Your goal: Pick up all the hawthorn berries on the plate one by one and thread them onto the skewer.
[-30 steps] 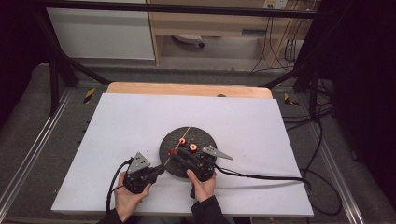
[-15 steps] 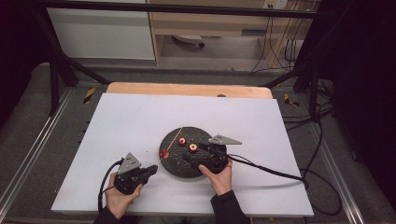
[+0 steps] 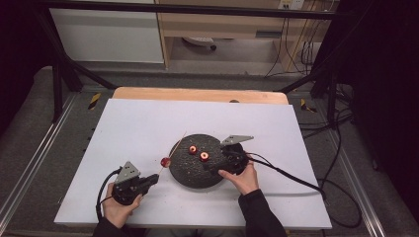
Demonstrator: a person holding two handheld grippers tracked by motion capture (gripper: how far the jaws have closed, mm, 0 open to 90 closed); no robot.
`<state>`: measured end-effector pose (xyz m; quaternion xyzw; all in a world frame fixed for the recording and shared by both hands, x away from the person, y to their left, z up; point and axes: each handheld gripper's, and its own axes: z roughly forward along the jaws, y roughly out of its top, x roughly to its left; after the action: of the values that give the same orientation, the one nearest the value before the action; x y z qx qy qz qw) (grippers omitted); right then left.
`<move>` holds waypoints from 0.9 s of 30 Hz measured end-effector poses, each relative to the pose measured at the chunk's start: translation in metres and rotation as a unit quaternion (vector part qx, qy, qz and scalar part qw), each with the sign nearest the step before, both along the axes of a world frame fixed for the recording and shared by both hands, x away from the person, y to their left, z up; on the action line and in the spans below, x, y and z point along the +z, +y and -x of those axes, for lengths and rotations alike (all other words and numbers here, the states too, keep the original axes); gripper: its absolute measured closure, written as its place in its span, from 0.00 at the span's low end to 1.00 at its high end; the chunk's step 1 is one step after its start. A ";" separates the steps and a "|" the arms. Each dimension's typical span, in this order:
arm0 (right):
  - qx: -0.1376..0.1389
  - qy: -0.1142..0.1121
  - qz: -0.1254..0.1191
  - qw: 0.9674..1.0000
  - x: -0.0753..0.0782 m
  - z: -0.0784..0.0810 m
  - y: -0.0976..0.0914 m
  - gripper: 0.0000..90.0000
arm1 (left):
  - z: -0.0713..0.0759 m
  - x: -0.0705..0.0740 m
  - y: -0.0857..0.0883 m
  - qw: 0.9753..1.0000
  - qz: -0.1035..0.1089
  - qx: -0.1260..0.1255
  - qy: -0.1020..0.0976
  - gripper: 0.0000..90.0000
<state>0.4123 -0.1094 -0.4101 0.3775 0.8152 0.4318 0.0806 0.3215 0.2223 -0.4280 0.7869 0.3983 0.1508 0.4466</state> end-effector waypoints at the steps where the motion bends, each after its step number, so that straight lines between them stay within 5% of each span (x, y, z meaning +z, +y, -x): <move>1: 0.002 0.001 0.007 1.000 0.001 -0.003 -0.001 0.05 | 0.000 0.000 0.000 1.000 0.000 0.000 -0.001 0.98; 7: 0.011 0.008 0.061 0.998 0.009 -0.014 0.001 0.04 | -0.001 -0.001 0.002 1.000 0.000 0.001 0.000 0.98; 14: 0.032 0.022 0.096 0.995 0.013 -0.029 0.014 0.07 | -0.002 -0.001 0.004 1.000 0.004 0.003 -0.002 0.98; 23: 0.057 0.057 0.139 0.987 0.016 -0.048 0.032 0.18 | -0.002 -0.001 0.004 1.000 0.003 0.004 0.000 0.98; 27: 0.077 0.072 0.163 0.981 0.015 -0.053 0.042 0.23 | -0.002 -0.001 0.003 1.000 0.002 0.003 0.000 0.98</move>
<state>0.4653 -0.0671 -0.3952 0.3256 0.9049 0.2696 0.0488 0.3232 0.2258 -0.4293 0.7848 0.4011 0.1515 0.4476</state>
